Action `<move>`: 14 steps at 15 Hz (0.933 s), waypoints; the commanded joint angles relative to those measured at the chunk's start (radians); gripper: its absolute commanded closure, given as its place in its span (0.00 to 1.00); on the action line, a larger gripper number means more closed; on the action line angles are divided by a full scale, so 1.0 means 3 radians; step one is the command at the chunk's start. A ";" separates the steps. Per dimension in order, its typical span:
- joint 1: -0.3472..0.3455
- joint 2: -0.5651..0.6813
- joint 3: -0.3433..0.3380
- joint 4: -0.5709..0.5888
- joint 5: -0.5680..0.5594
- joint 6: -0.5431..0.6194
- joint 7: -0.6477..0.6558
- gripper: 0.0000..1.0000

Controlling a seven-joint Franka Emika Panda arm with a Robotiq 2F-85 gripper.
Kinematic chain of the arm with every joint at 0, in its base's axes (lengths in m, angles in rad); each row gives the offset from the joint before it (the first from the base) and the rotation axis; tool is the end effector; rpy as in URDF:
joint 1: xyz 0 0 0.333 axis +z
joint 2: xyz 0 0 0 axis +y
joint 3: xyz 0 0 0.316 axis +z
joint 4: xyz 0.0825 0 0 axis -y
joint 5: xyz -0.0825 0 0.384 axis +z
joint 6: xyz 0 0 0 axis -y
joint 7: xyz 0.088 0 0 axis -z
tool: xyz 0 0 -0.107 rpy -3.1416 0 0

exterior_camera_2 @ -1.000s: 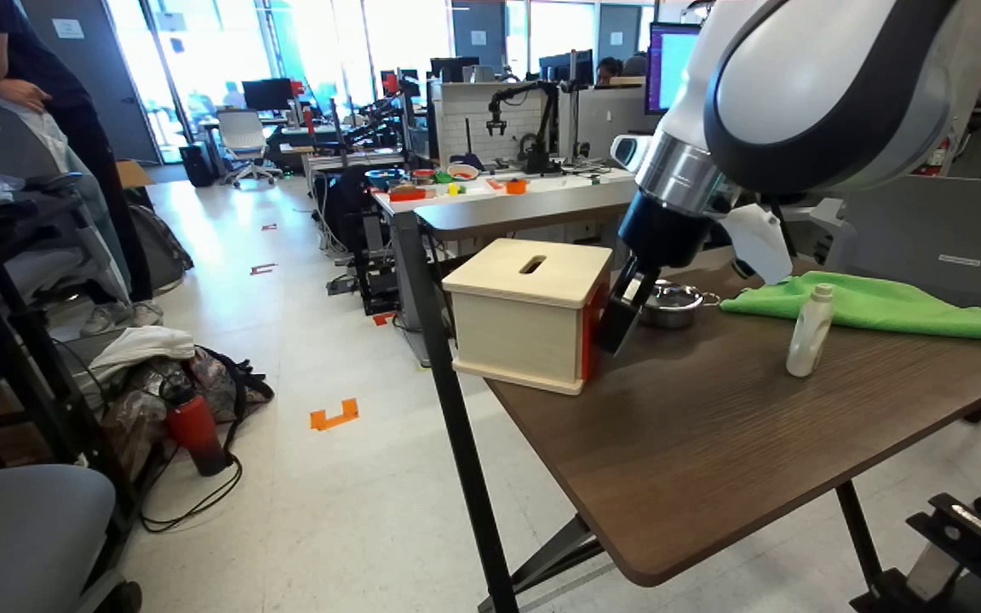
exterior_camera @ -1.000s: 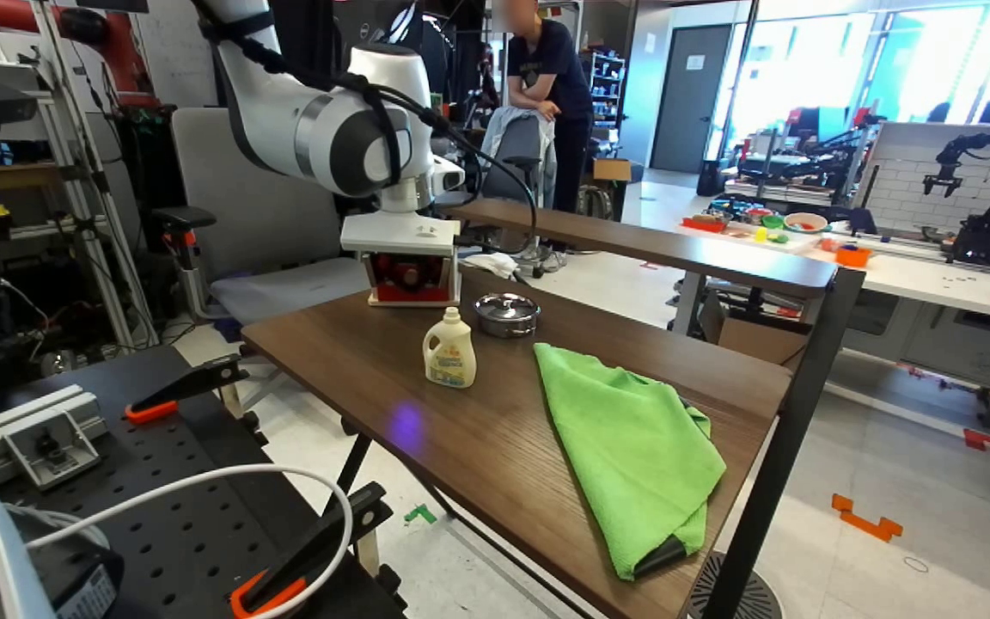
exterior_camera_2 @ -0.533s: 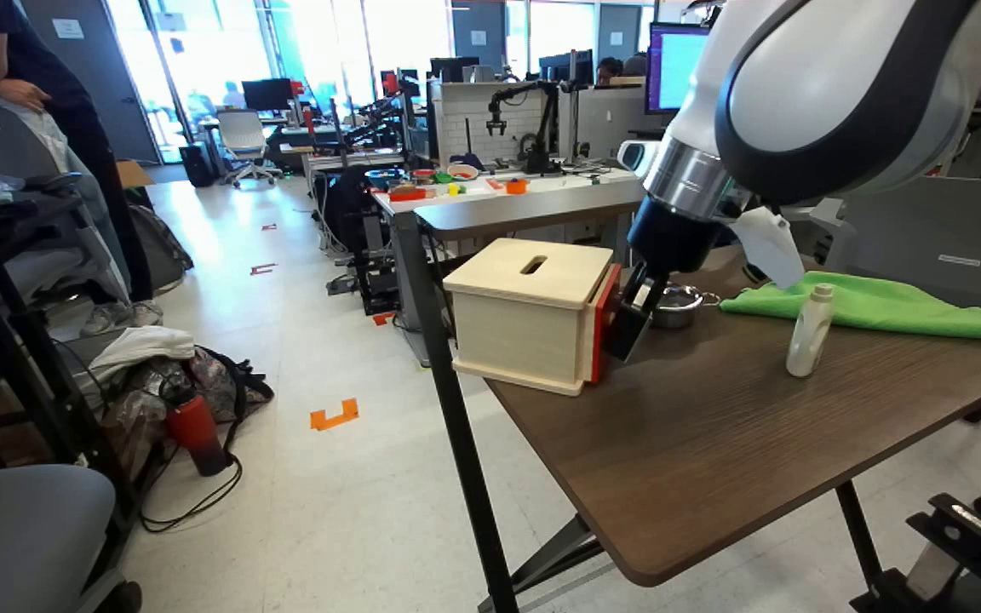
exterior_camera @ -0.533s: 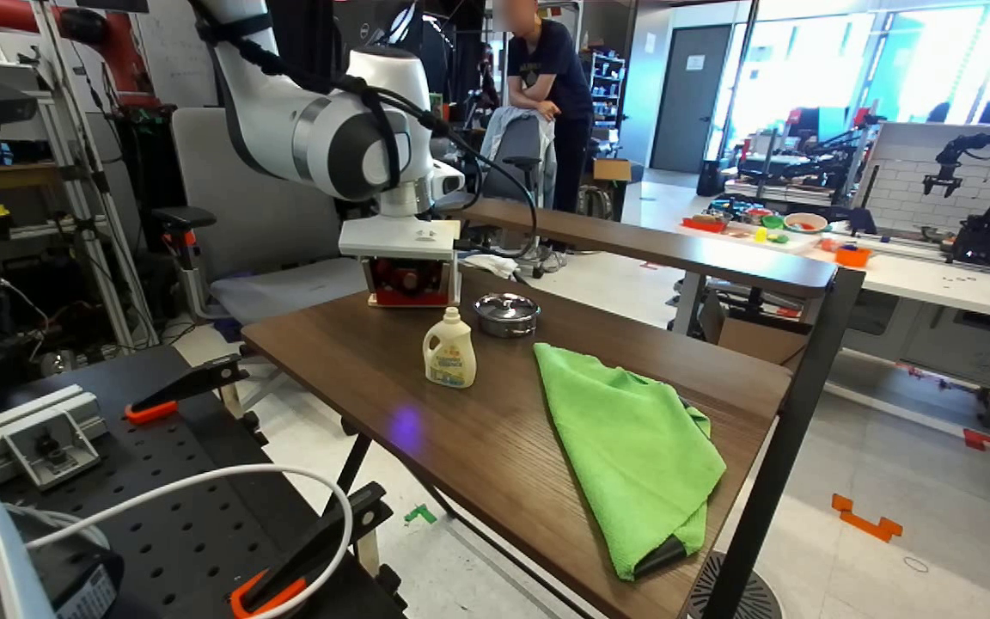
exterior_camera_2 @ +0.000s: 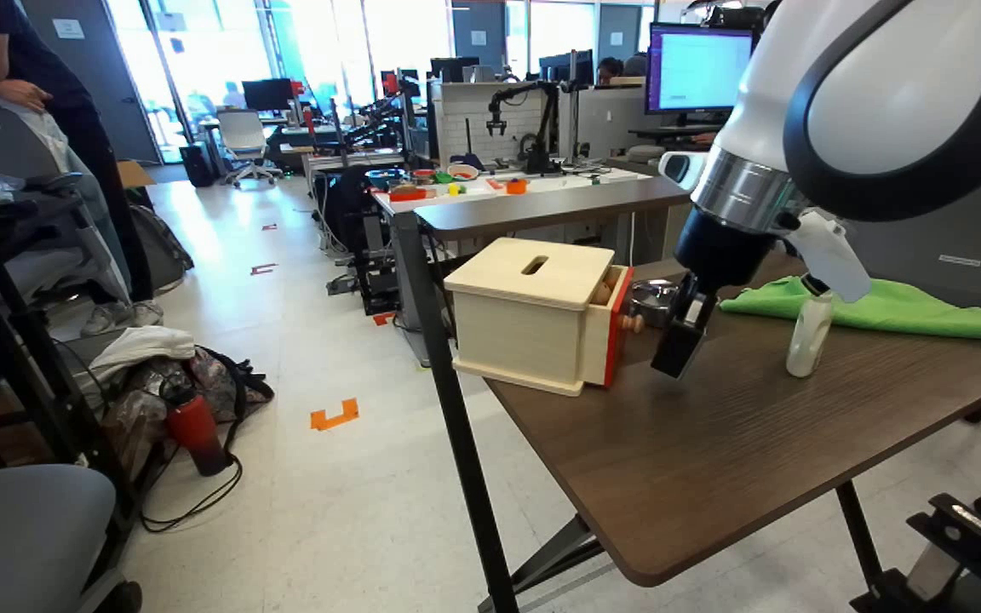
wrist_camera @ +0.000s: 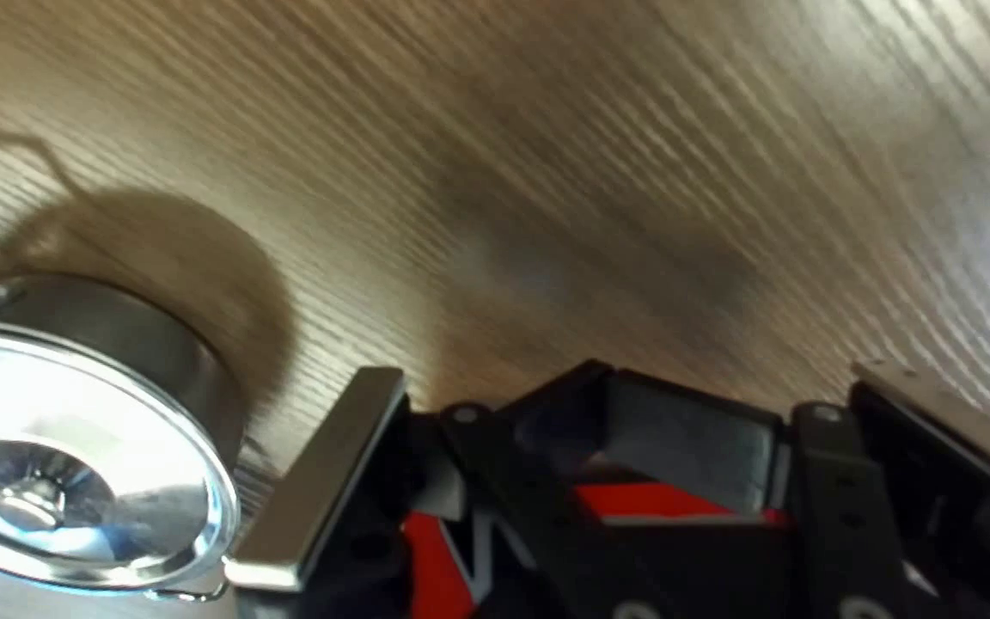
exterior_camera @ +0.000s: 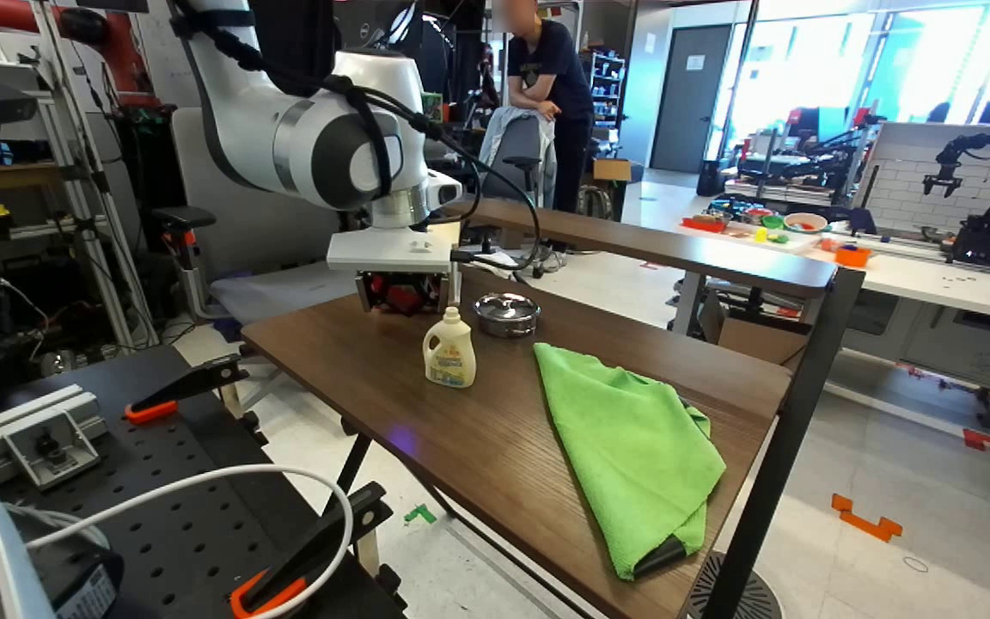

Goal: Open the drawer and remove the plush toy and put it on the table

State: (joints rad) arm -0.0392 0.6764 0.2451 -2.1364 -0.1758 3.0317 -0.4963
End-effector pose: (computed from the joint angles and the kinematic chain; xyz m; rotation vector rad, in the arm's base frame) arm 0.5617 0.1338 0.1183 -2.8044 -1.1926 -0.3998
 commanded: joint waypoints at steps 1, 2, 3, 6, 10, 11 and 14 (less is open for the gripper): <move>0.0025 -0.0228 -0.0139 -0.0327 -0.0135 0.0152 0.0145 1.00; 0.0049 -0.0258 -0.0190 -0.0372 -0.0136 0.0168 0.0172 1.00; 0.0066 -0.0280 -0.0230 -0.0402 -0.0135 0.0177 0.0201 0.75; 0.0105 -0.0327 -0.0303 -0.0425 -0.0126 0.0209 0.0290 0.61; 0.0178 -0.0373 -0.0335 -0.0328 -0.0123 0.0182 0.0393 0.31; 0.0212 -0.0385 -0.0353 -0.0306 -0.0126 0.0172 0.0419 0.25; 0.0309 -0.0392 -0.0393 -0.0231 -0.0126 0.0151 0.0493 0.03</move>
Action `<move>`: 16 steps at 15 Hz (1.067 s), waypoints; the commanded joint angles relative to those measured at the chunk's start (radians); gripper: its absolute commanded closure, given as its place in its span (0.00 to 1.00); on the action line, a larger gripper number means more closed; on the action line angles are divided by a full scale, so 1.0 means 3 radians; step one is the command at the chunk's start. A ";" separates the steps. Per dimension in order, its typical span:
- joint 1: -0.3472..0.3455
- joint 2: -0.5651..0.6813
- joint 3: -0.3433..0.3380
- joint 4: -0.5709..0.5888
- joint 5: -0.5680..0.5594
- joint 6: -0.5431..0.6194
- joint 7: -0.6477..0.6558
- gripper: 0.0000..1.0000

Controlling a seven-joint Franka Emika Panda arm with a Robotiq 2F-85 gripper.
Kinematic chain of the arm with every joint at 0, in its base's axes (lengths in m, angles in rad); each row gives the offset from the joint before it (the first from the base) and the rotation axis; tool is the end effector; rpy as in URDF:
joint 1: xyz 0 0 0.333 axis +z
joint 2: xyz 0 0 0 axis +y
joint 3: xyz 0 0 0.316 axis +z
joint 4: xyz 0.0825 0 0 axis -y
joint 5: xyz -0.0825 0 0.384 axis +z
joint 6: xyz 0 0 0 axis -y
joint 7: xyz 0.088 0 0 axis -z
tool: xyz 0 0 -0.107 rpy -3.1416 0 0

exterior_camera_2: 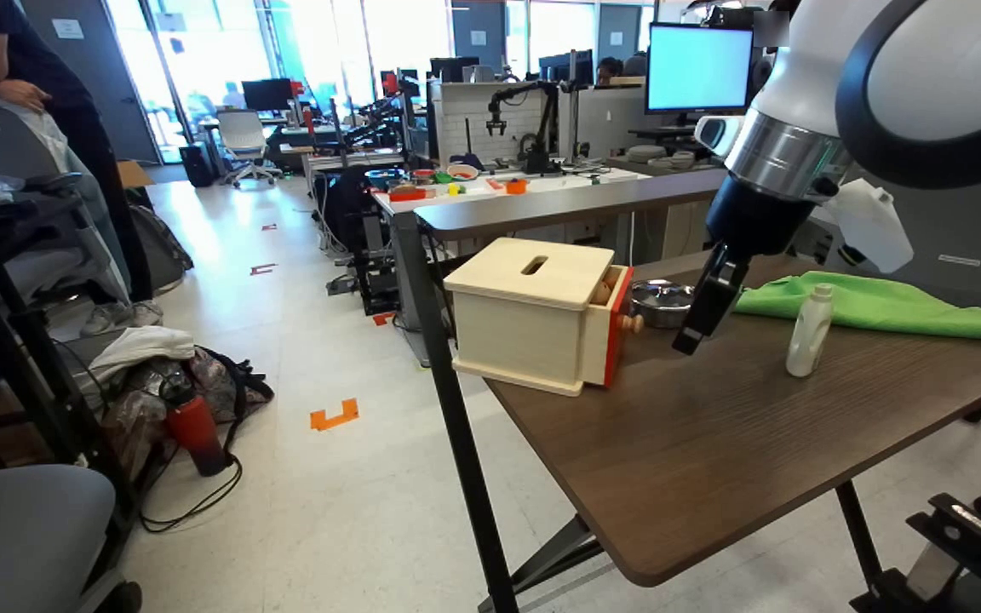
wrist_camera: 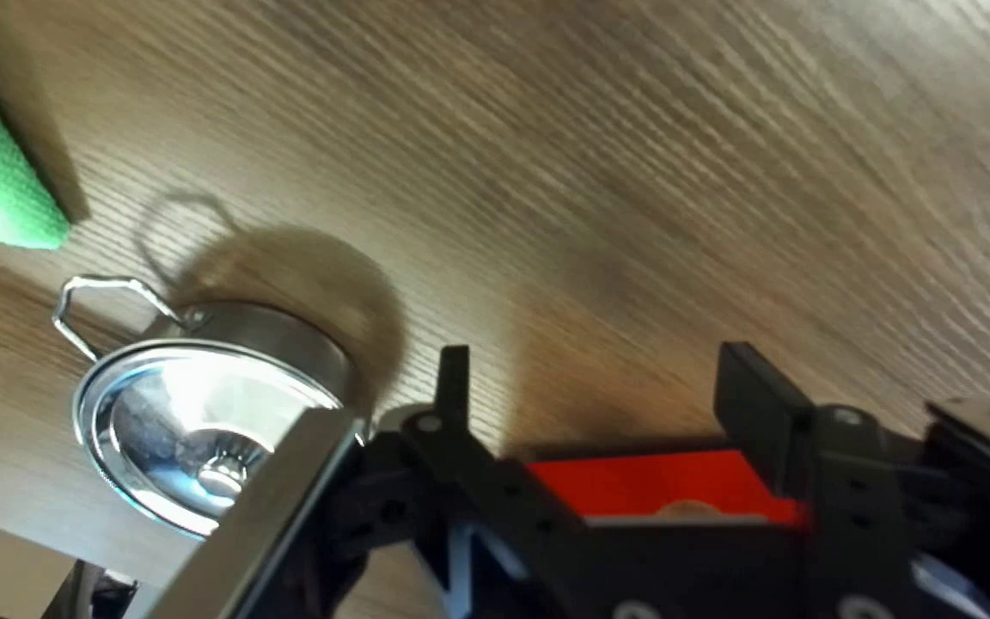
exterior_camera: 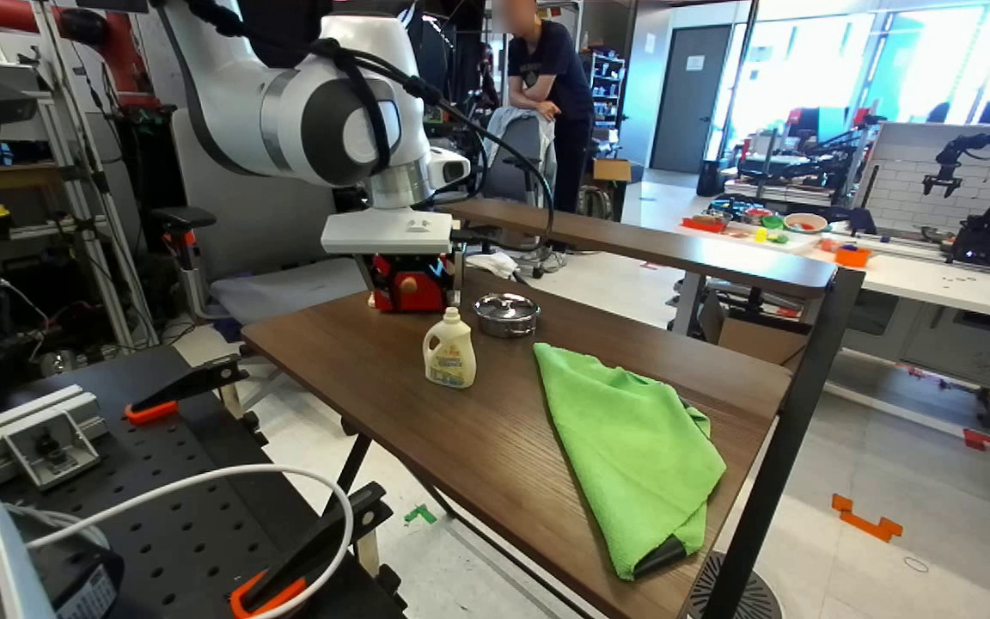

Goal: Open the drawer and remove the plush toy and put it on the table

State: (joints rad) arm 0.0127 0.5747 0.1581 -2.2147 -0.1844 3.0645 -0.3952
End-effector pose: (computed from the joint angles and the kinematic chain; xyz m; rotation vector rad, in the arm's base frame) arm 0.5541 0.1123 0.1470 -2.9062 -1.0784 -0.4535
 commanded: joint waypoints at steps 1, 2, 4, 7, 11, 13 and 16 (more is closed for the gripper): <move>0.0162 -0.0042 -0.0111 0.0057 -0.0096 0.0042 0.0178 0.00; 0.0193 -0.0034 -0.0126 0.0074 -0.0093 0.0043 0.0204 0.00; 0.0247 -0.0016 -0.0155 0.0111 -0.0089 0.0050 0.0252 0.00; 0.0292 0.0007 -0.0160 0.0168 -0.0070 0.0056 0.0321 0.00; 0.0318 0.0046 -0.0143 0.0242 -0.0055 0.0067 0.0387 0.00; 0.0337 0.0066 -0.0150 0.0268 -0.0052 0.0068 0.0418 0.18; 0.0358 0.0090 -0.0156 0.0288 -0.0051 0.0066 0.0452 0.35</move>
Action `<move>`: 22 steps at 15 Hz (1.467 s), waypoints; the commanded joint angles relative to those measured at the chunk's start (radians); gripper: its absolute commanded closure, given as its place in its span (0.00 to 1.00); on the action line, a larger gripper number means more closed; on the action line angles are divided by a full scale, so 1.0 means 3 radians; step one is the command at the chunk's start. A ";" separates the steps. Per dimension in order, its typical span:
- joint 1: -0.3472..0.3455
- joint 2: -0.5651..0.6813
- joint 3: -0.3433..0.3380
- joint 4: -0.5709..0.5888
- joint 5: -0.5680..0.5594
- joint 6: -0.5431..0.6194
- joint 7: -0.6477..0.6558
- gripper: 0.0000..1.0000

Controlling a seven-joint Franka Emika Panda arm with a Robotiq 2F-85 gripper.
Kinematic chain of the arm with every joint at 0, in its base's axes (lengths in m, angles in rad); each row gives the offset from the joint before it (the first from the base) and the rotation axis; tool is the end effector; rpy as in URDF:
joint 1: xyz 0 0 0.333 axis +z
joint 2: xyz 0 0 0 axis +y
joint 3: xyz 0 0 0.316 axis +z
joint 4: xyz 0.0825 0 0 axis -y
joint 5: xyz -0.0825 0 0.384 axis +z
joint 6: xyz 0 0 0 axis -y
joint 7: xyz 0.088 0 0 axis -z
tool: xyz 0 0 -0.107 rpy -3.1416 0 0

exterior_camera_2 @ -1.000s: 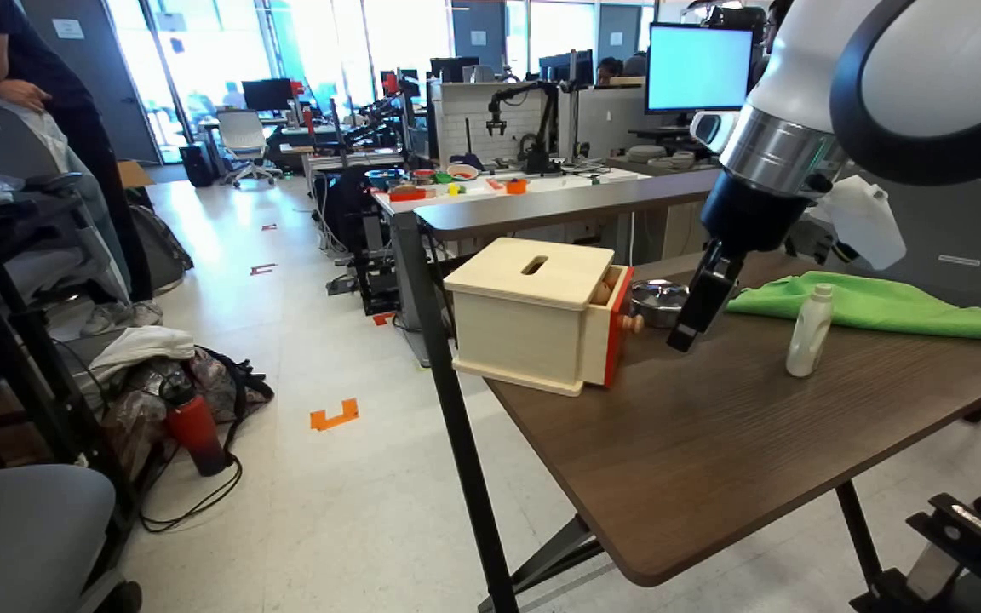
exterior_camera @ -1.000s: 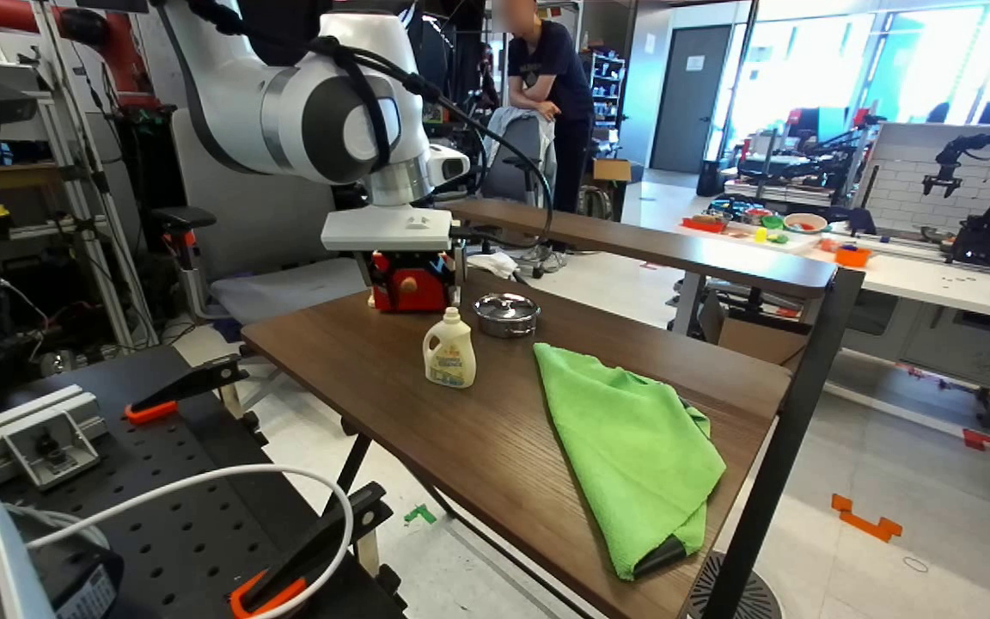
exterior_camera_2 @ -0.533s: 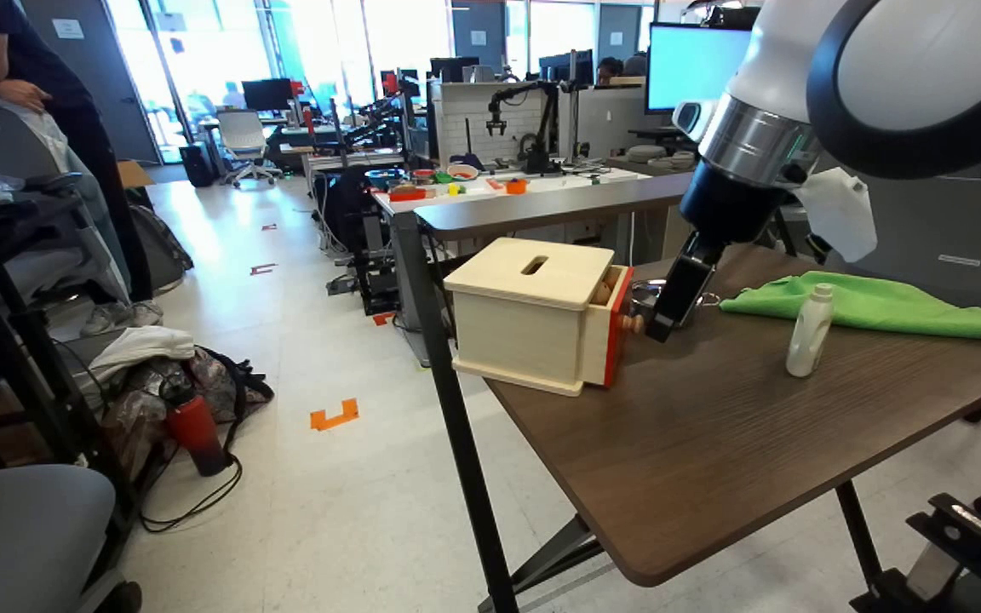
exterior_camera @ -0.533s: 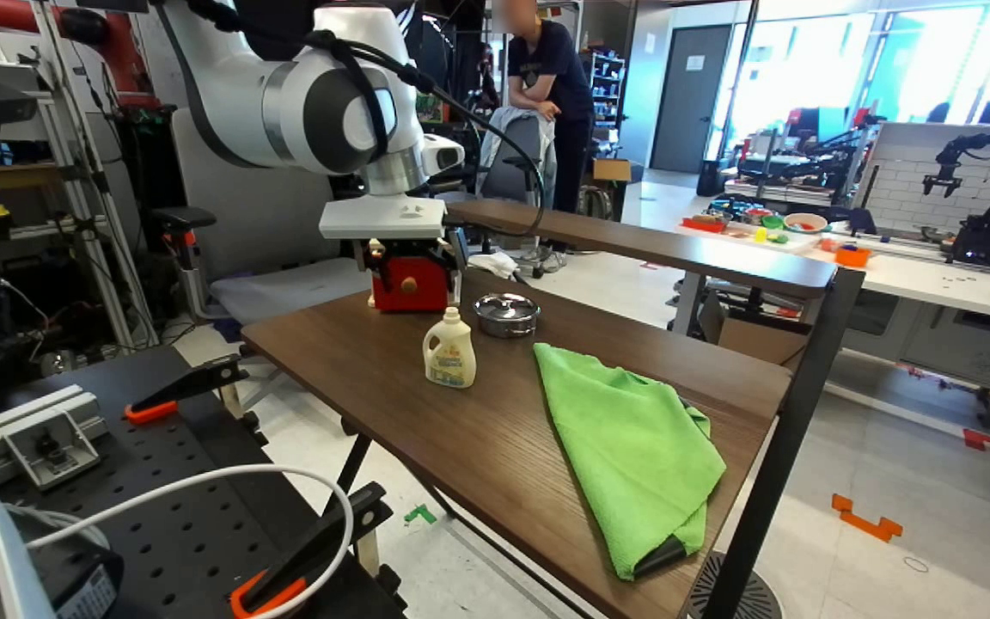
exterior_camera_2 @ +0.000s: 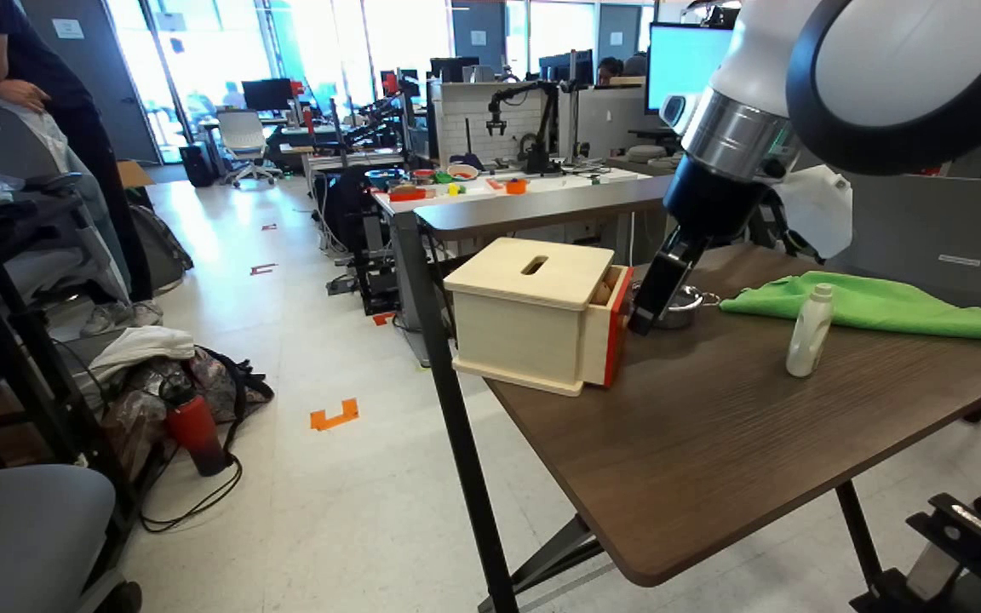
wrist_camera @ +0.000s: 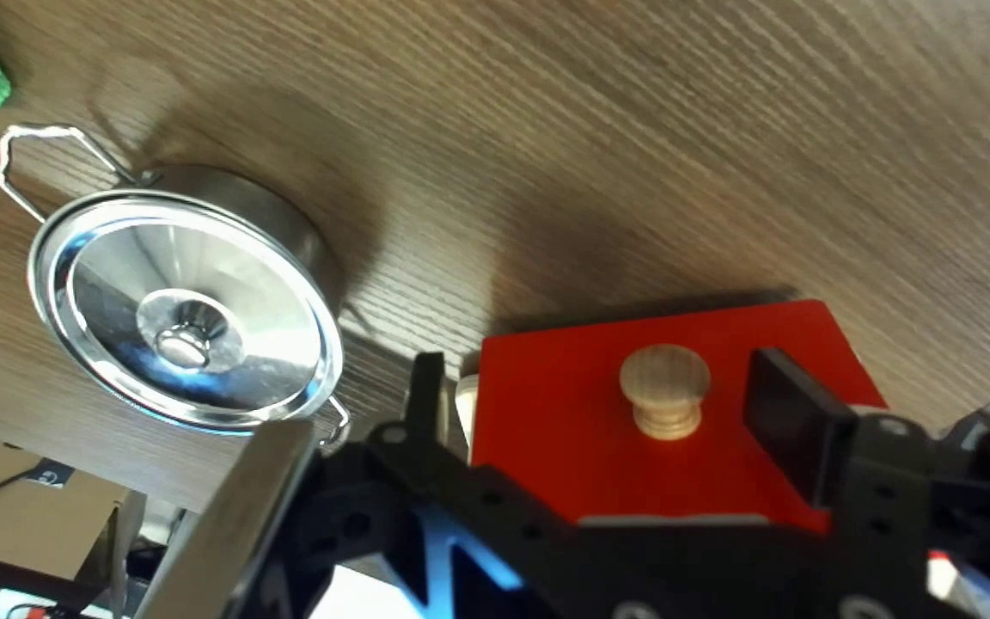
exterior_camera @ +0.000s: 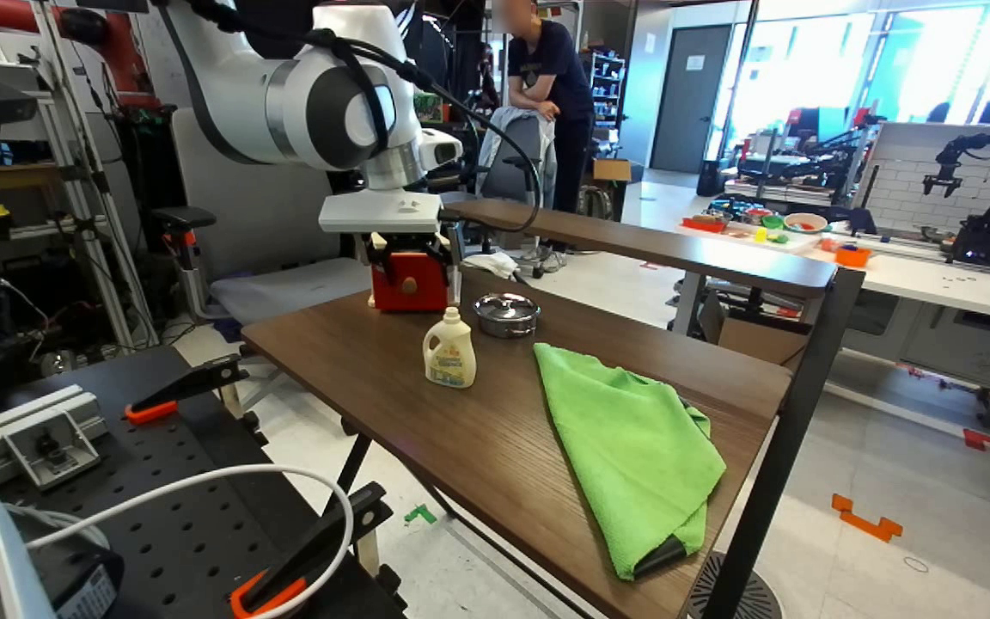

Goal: Open the drawer and remove the plush toy and put it on the table

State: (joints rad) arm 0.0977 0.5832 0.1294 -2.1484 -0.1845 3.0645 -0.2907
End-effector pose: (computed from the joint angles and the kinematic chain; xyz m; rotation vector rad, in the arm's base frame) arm 0.5713 0.1466 0.1629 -2.9157 -1.0085 -0.5333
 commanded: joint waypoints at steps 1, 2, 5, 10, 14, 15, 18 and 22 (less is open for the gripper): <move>0.0080 0.0069 -0.0063 0.0074 -0.0052 0.0064 0.0113 0.43; 0.0086 0.0076 -0.0065 0.0080 -0.0051 0.0060 0.0124 0.52; 0.0094 0.0100 -0.0036 0.0090 -0.0046 0.0056 0.0135 0.68; 0.0000 0.0151 0.0114 0.0115 -0.0047 0.0047 0.0044 0.90; -0.0034 0.0113 0.0146 0.0063 -0.0055 0.0057 0.0015 0.93; -0.0036 0.0088 0.0143 0.0033 -0.0061 0.0064 0.0009 0.93; -0.0078 0.0013 0.0167 -0.0074 -0.0066 0.0090 -0.0017 0.93; -0.0150 -0.0047 0.0180 -0.0207 -0.0080 0.0151 -0.0064 0.93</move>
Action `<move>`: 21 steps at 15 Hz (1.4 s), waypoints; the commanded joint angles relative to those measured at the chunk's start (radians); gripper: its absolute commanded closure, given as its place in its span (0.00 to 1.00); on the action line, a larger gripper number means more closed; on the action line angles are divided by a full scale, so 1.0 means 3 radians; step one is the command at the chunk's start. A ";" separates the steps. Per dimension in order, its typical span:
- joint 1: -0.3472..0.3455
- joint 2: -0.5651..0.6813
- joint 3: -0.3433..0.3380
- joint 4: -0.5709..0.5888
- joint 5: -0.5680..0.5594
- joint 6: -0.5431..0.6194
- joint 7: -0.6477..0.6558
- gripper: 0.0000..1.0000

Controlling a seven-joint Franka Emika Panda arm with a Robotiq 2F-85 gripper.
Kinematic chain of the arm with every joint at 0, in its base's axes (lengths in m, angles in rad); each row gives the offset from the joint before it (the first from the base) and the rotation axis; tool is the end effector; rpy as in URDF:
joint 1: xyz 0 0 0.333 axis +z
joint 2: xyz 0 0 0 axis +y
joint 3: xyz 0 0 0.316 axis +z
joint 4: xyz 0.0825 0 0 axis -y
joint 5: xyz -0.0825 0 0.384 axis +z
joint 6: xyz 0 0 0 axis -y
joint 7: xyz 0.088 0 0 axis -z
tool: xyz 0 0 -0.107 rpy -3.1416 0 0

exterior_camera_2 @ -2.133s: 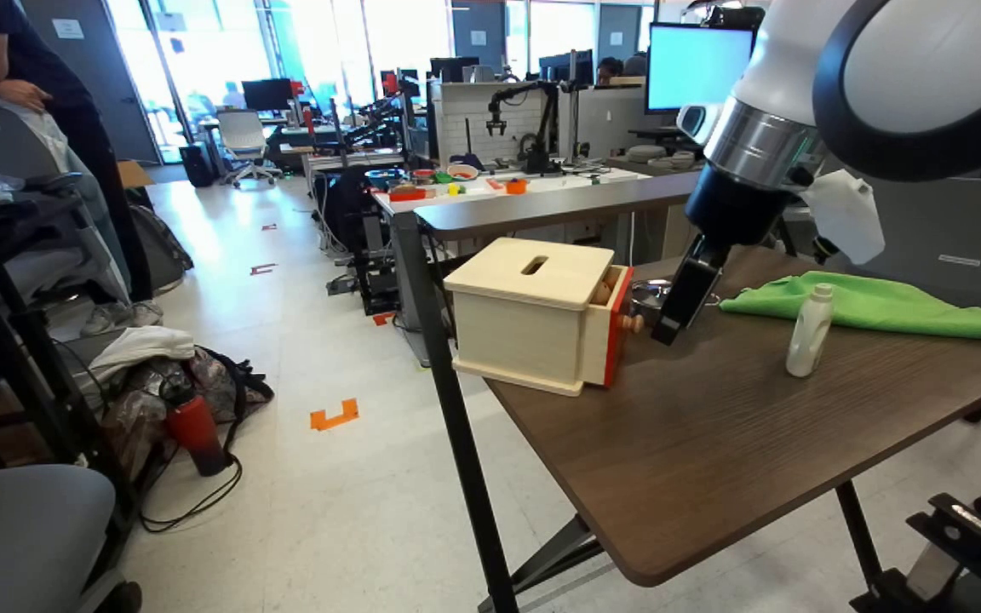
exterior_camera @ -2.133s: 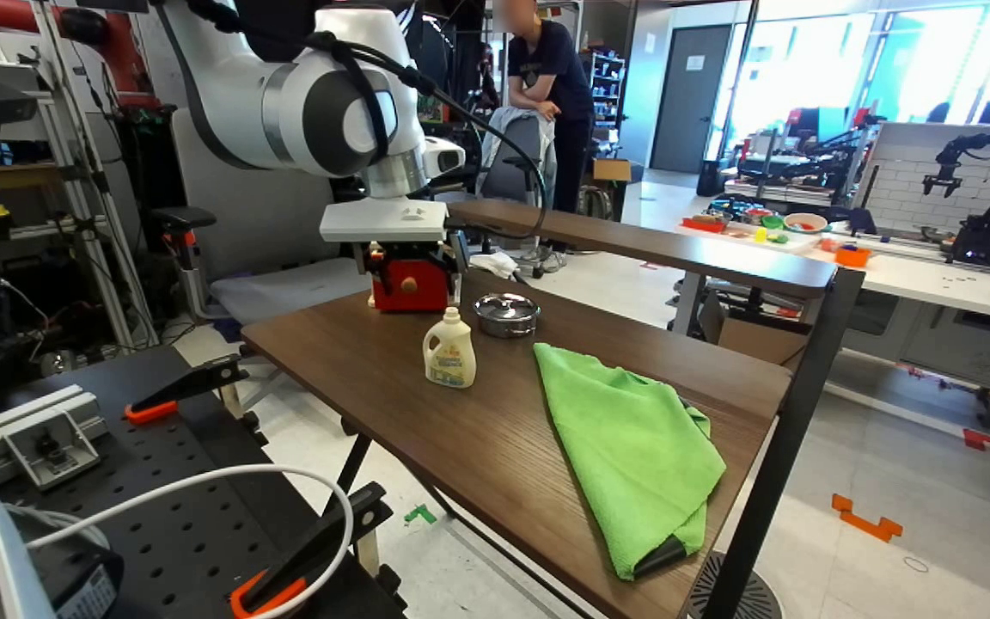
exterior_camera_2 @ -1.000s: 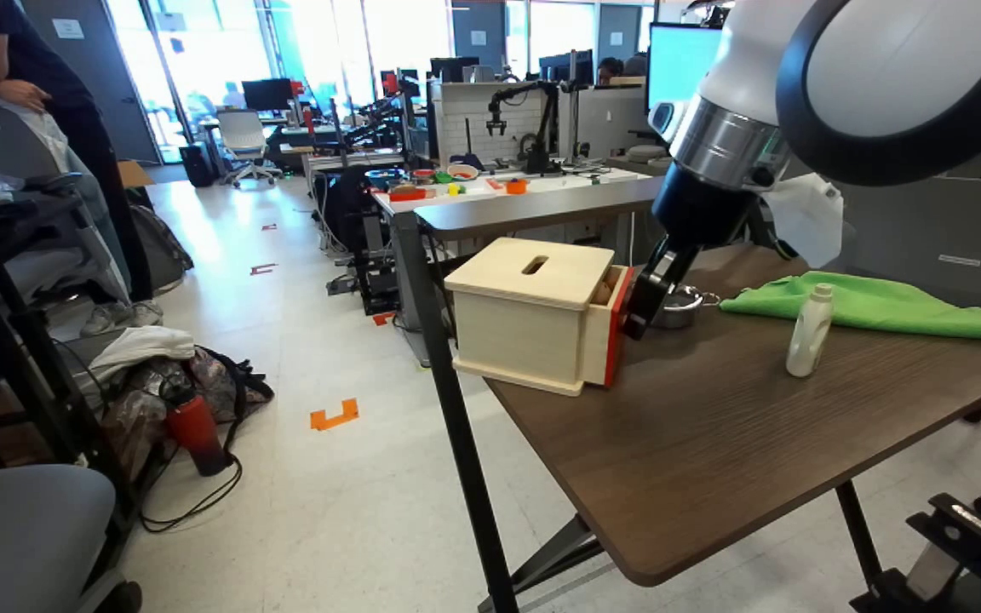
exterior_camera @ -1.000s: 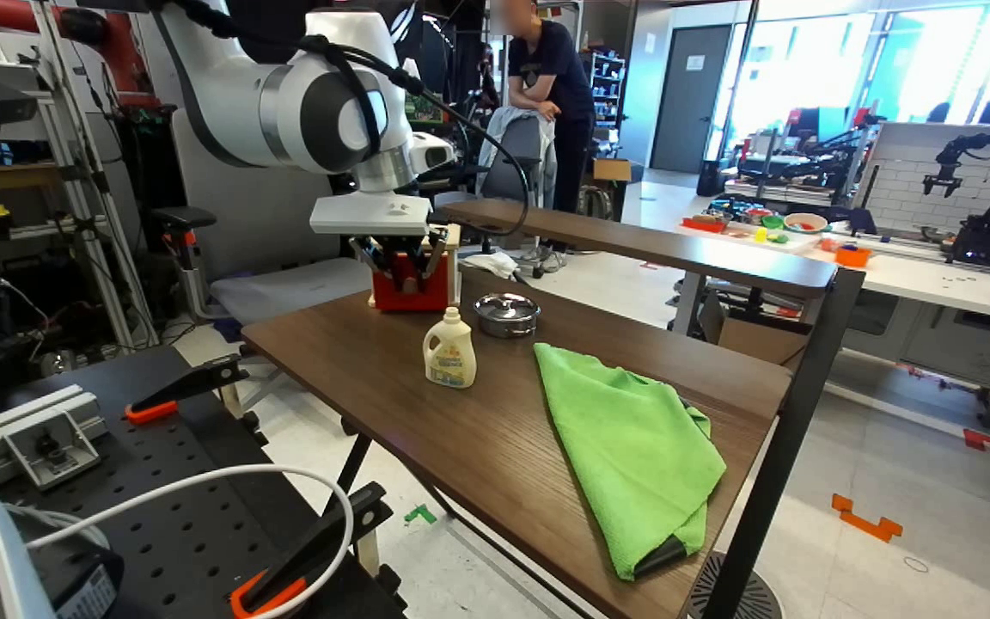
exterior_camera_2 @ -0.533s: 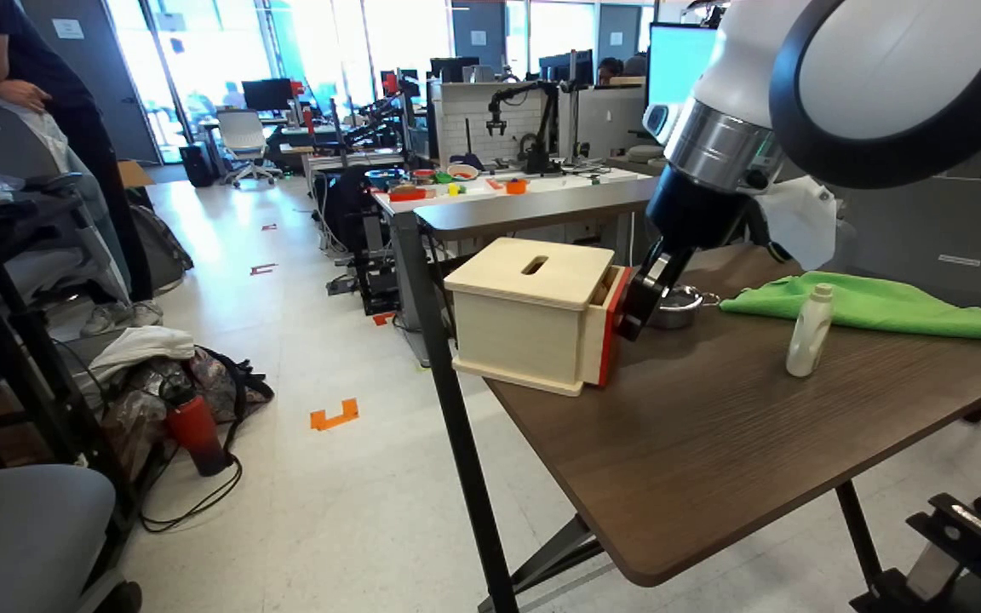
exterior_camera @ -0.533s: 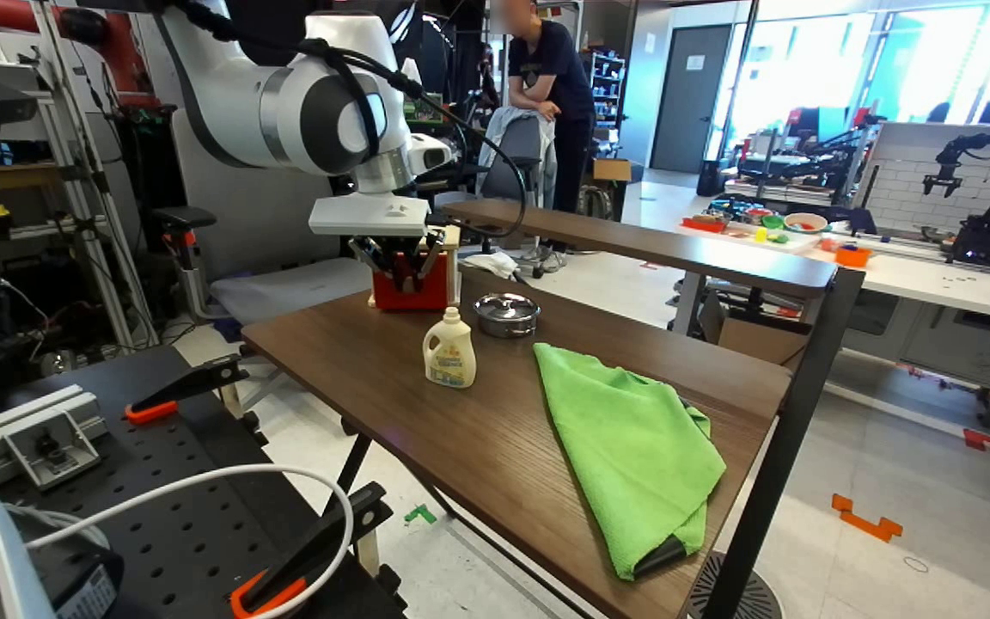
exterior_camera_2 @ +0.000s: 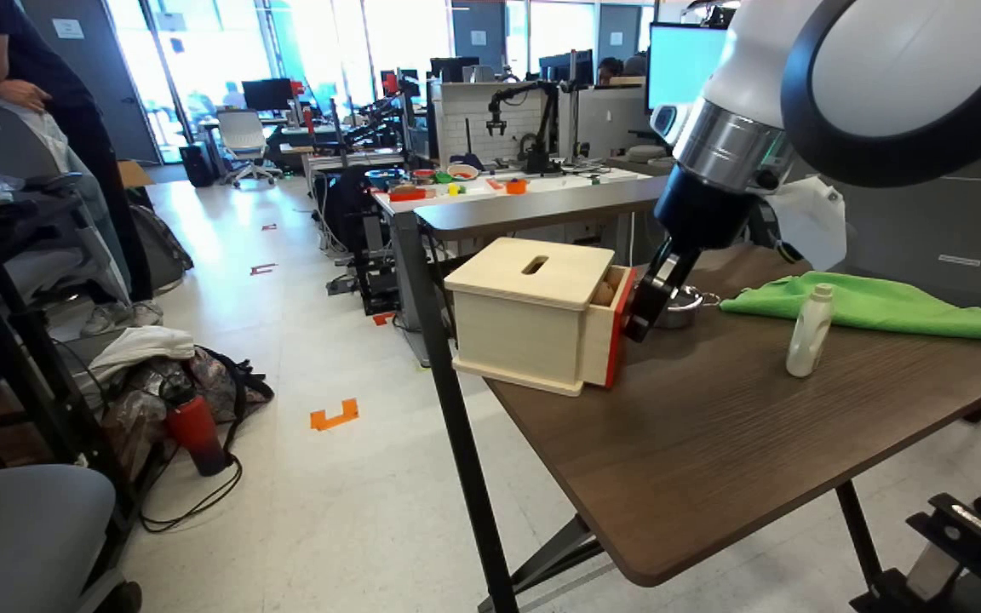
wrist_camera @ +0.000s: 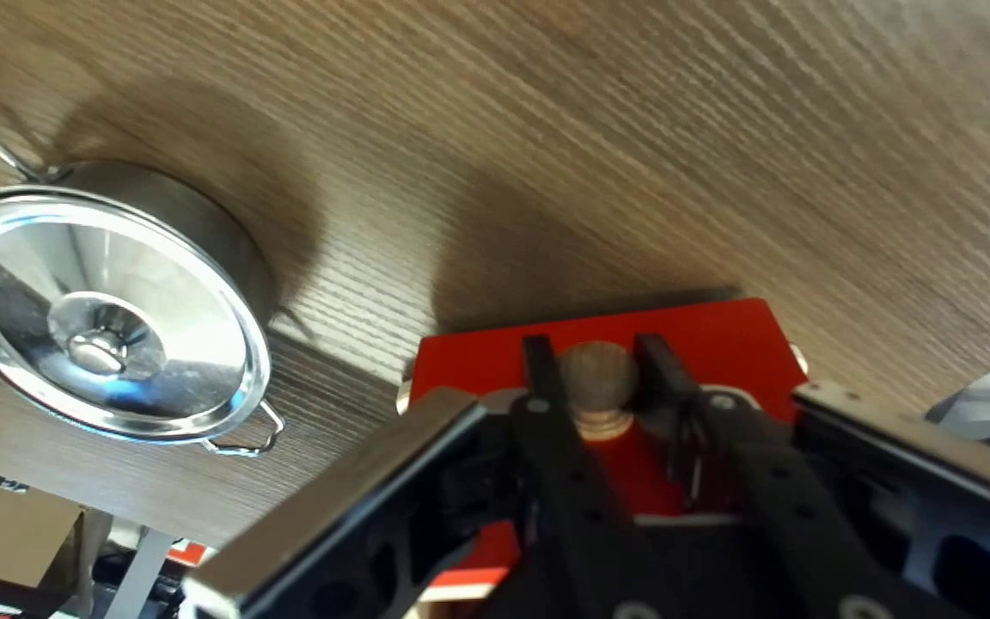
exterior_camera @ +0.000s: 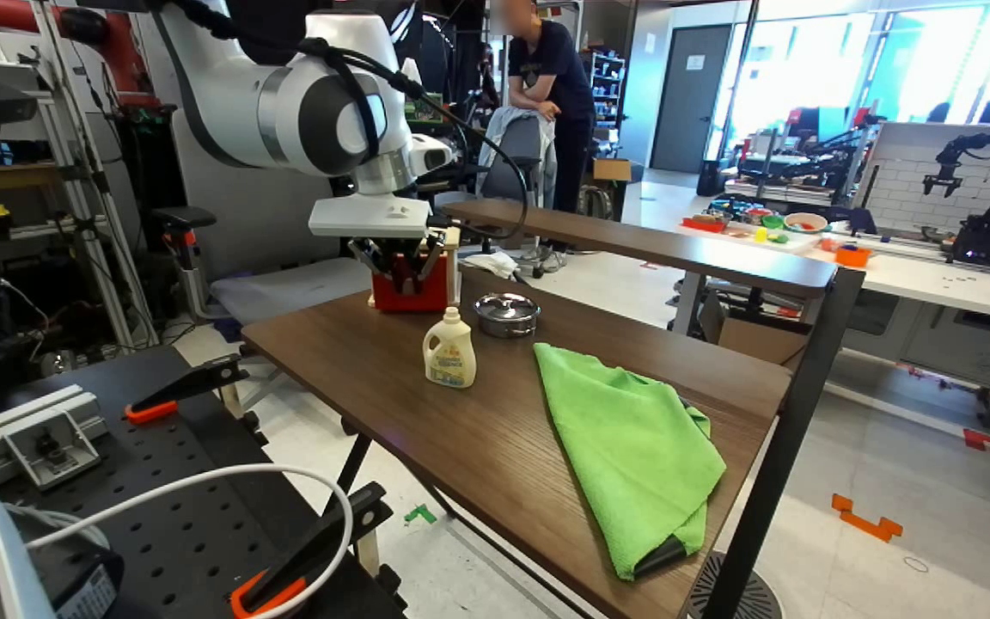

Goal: Open the drawer and remove the plush toy and put it on the table

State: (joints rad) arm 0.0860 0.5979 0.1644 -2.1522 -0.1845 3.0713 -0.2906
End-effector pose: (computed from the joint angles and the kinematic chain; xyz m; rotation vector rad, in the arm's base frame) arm 0.5647 0.1596 0.1558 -2.8865 -1.0202 -0.5187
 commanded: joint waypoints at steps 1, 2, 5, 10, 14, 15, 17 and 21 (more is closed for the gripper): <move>-0.0137 -0.0111 0.0079 -0.0239 -0.0079 0.0160 -0.0074 0.93; -0.0157 -0.0130 0.0090 -0.0290 -0.0084 0.0198 -0.0082 0.93; -0.0230 -0.0184 0.0126 -0.0435 -0.0091 0.0280 -0.0097 0.93; -0.0332 -0.0264 0.0151 -0.0640 -0.0116 0.0346 -0.0119 0.93; -0.0384 -0.0299 0.0148 -0.0720 -0.0140 0.0322 -0.0153 0.93; -0.0379 -0.0303 0.0134 -0.0730 -0.0141 0.0322 -0.0149 0.93; -0.0388 -0.0297 0.0129 -0.0737 -0.0145 0.0318 -0.0152 0.93; -0.0393 -0.0309 0.0127 -0.0725 -0.0142 0.0300 -0.0153 0.69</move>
State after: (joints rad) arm -0.0155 0.5341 0.1928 -2.3301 -0.1942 3.1623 -0.3295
